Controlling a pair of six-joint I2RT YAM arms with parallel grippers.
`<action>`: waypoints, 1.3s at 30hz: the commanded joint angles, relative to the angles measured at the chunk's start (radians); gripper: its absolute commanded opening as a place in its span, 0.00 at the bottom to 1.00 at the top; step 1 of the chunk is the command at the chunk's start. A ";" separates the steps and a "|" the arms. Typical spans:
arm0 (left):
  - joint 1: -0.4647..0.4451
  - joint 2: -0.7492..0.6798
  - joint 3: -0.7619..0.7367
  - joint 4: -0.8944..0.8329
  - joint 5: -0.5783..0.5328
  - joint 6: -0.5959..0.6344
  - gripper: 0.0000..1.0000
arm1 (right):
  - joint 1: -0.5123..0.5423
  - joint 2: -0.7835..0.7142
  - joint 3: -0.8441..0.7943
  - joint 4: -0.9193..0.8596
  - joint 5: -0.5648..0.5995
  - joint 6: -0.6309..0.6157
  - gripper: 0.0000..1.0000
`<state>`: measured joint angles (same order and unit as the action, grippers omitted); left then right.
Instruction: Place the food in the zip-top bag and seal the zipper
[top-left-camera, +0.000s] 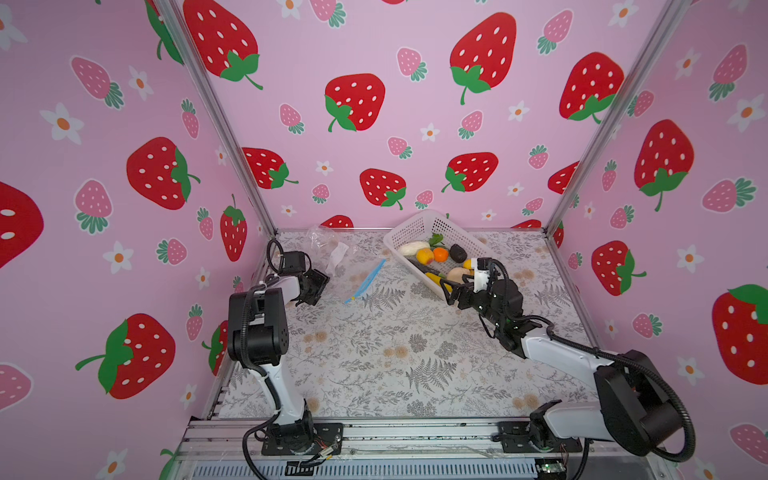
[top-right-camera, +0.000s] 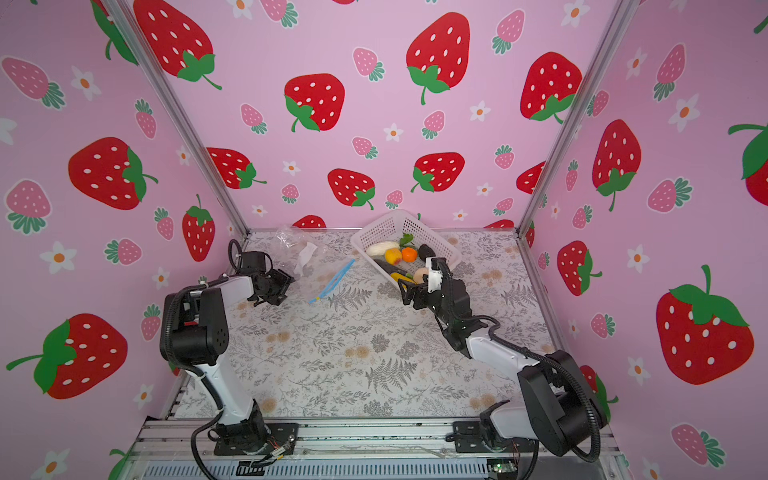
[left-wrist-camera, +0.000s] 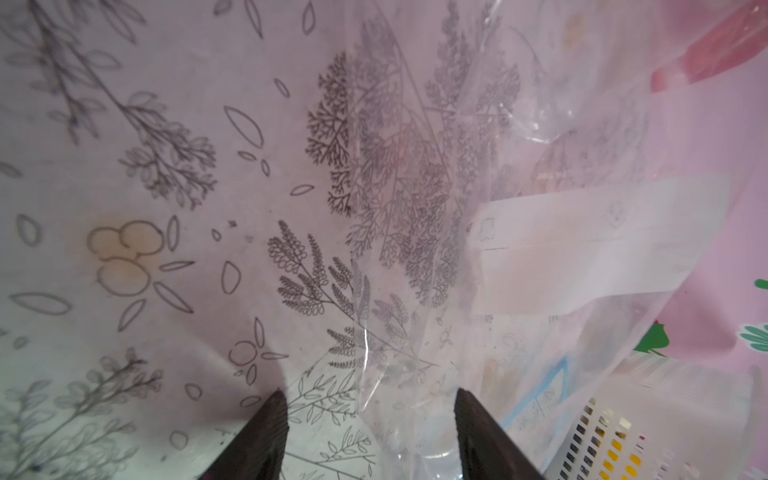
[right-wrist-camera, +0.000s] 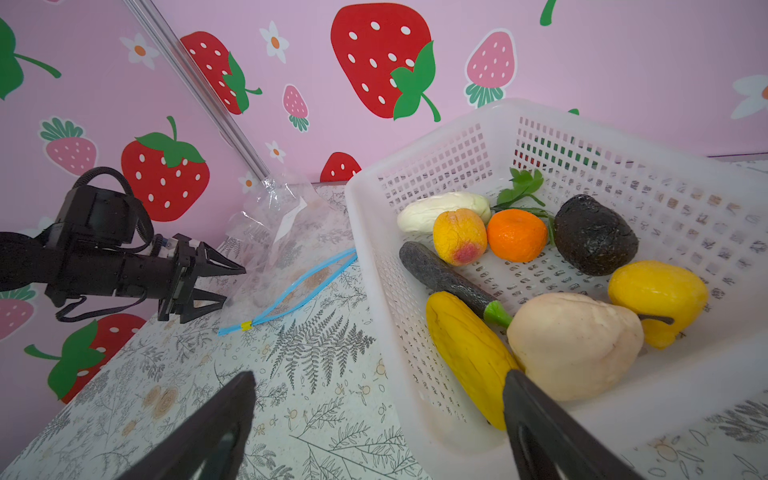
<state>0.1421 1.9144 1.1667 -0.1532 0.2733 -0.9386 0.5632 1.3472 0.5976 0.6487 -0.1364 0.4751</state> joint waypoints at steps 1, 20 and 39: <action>-0.001 0.040 0.036 -0.005 0.002 -0.022 0.63 | 0.006 -0.019 0.023 0.017 -0.005 0.016 0.95; -0.003 0.092 0.100 -0.032 -0.020 0.003 0.33 | 0.006 -0.050 0.015 0.002 -0.001 0.001 0.94; -0.001 0.095 0.159 -0.113 -0.035 0.046 0.00 | 0.006 -0.063 0.013 -0.030 -0.031 -0.009 0.81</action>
<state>0.1421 2.0048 1.2842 -0.2211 0.2611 -0.9005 0.5632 1.3022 0.5999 0.6235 -0.1520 0.4625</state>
